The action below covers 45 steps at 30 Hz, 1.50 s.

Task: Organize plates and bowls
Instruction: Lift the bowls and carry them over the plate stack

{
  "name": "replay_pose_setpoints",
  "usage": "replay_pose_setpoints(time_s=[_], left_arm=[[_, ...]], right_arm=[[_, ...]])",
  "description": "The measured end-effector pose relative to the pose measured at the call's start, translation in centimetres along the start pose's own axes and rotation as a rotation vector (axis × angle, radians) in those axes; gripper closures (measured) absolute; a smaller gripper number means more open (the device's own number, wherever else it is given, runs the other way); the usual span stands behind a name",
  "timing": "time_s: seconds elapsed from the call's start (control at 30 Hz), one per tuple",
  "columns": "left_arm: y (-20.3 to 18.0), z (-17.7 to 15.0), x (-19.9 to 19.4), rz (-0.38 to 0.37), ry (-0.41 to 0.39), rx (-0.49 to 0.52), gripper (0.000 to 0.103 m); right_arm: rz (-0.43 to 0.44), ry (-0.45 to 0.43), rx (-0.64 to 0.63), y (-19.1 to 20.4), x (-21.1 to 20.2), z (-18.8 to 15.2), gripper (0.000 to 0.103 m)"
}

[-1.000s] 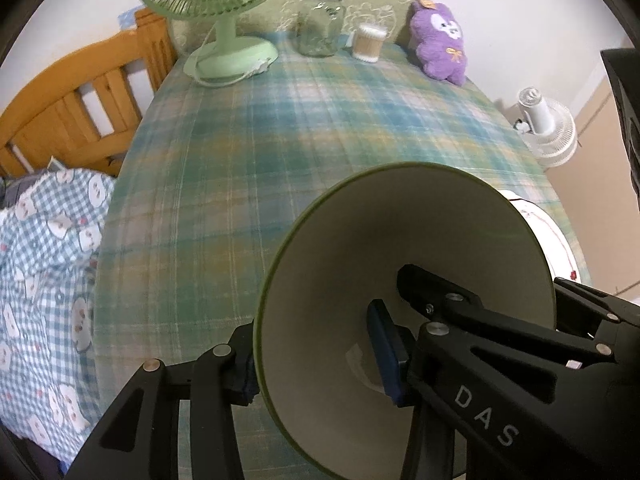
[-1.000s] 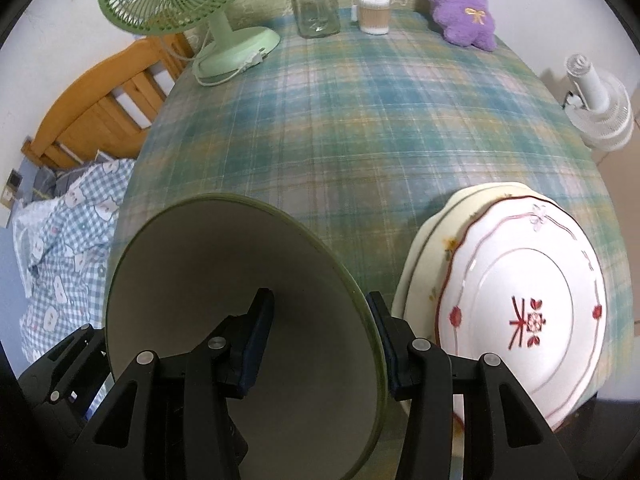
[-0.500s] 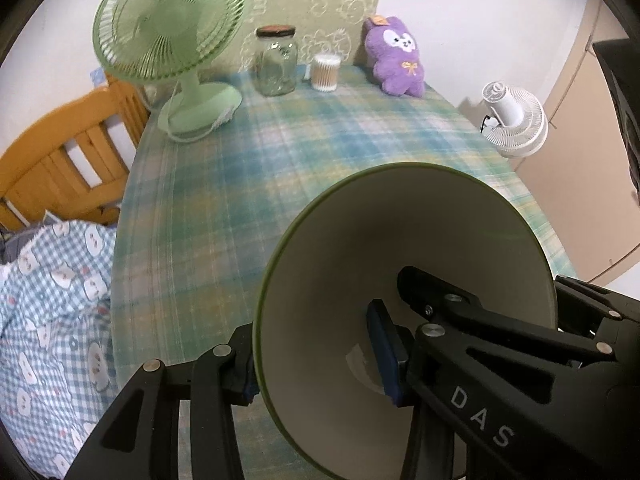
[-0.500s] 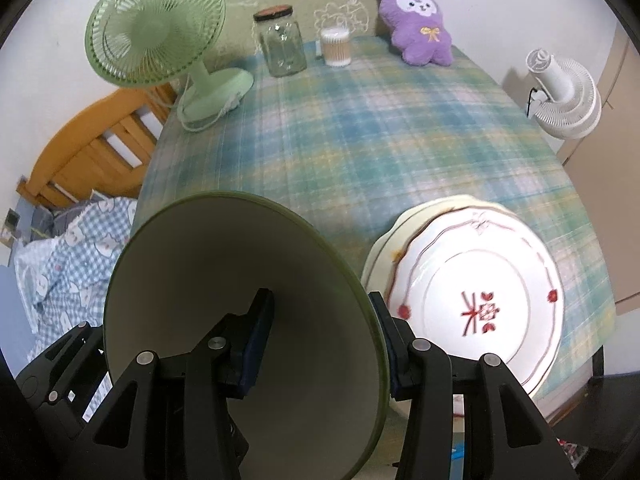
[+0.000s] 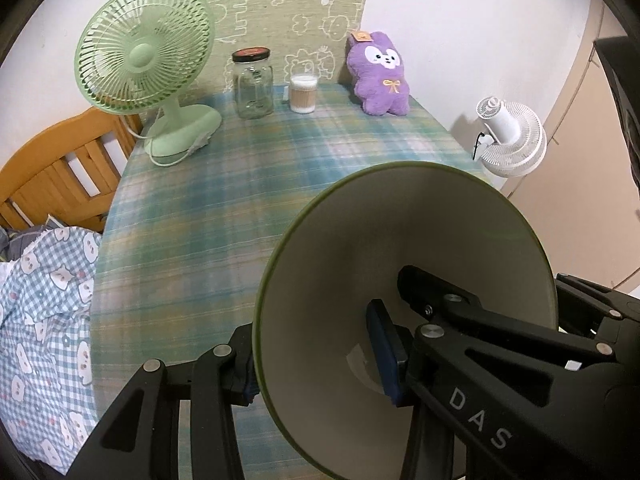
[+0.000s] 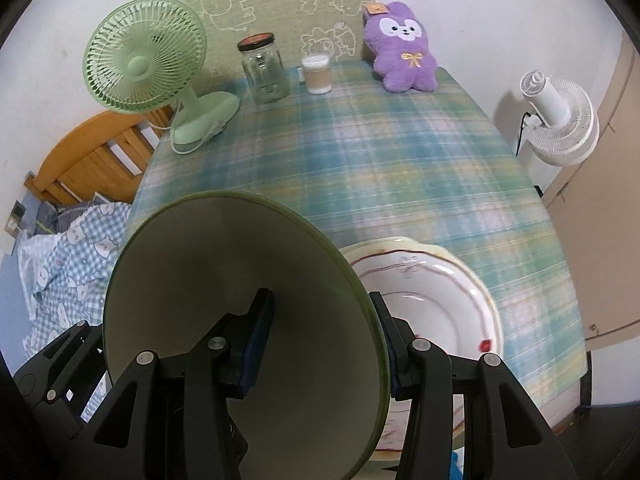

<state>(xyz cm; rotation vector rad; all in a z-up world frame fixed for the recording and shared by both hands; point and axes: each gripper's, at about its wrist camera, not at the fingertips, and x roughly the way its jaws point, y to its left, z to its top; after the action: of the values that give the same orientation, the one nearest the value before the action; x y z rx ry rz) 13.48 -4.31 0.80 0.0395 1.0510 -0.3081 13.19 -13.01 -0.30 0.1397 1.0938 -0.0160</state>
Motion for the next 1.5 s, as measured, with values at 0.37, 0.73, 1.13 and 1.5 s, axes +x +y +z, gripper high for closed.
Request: replay_pose_setpoints(time_s=[0.37, 0.73, 1.13, 1.5], left_arm=[[-4.8, 0.7, 1.9, 0.000, 0.021, -0.031, 0.058], [-6.9, 0.0, 5.2, 0.011, 0.100, -0.103, 0.058], [-7.8, -0.3, 6.7, 0.039, 0.118, -0.139, 0.058], [-7.8, -0.3, 6.8, 0.044, 0.123, -0.141, 0.039]], right_arm=[[-0.002, 0.017, -0.014, -5.4, 0.4, 0.6, 0.053], [0.017, 0.091, -0.035, -8.4, 3.5, 0.5, 0.052], [0.024, 0.126, -0.077, -9.3, 5.6, 1.0, 0.053], [0.027, 0.122, -0.093, -9.4, 5.6, 1.0, 0.051]])
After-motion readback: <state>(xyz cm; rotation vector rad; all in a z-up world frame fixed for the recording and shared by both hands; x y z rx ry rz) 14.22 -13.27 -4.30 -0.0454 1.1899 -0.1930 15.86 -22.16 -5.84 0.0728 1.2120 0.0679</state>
